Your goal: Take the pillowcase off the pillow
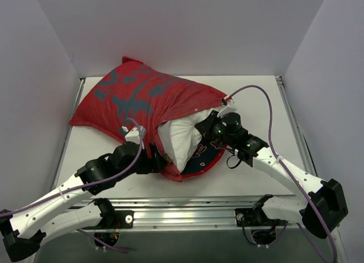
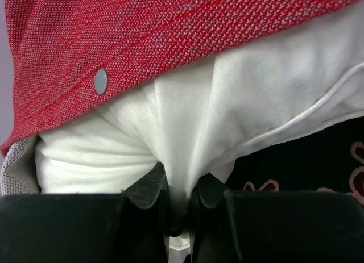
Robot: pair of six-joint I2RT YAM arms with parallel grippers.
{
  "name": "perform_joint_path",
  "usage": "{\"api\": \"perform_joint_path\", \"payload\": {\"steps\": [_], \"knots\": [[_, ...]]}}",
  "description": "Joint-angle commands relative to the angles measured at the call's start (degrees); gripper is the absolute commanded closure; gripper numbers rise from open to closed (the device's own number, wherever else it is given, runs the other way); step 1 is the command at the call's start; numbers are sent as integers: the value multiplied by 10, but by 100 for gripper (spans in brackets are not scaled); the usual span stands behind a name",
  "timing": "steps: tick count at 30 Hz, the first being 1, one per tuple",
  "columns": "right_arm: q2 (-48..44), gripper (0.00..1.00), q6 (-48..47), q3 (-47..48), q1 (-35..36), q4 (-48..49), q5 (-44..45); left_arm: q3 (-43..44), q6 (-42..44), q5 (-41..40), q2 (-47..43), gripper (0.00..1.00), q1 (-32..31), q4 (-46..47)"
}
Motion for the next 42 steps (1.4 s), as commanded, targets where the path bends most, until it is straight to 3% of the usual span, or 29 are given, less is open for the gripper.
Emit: {"api": "perform_joint_path", "payload": {"steps": [1, 7, 21, 29, 30, 34, 37, 42], "knots": [[-8, 100, -10, 53, -5, 119, 26, -45, -122, -18, -61, 19, 2, -18], [-3, 100, -2, 45, -10, 128, 19, -139, -210, -50, -162, 30, 5, 24], [-7, 100, 14, 7, -10, 140, 4, -250, -255, -53, -151, 43, 8, 271], [-9, 100, 20, -4, -10, 147, 0, -296, -279, -49, -139, 52, 8, 354], [-9, 100, 22, -3, -11, 148, -1, -296, -278, -49, -136, 55, 8, 354], [-12, 100, 23, 4, -16, 140, -8, -285, -259, -71, -133, 97, 8, 324], [-27, 100, 34, 8, -52, 121, -32, -263, -234, -143, -150, 98, 8, 242], [-75, 100, 38, 21, -121, 57, -103, -245, -270, -298, -185, 98, 14, 73]]}}
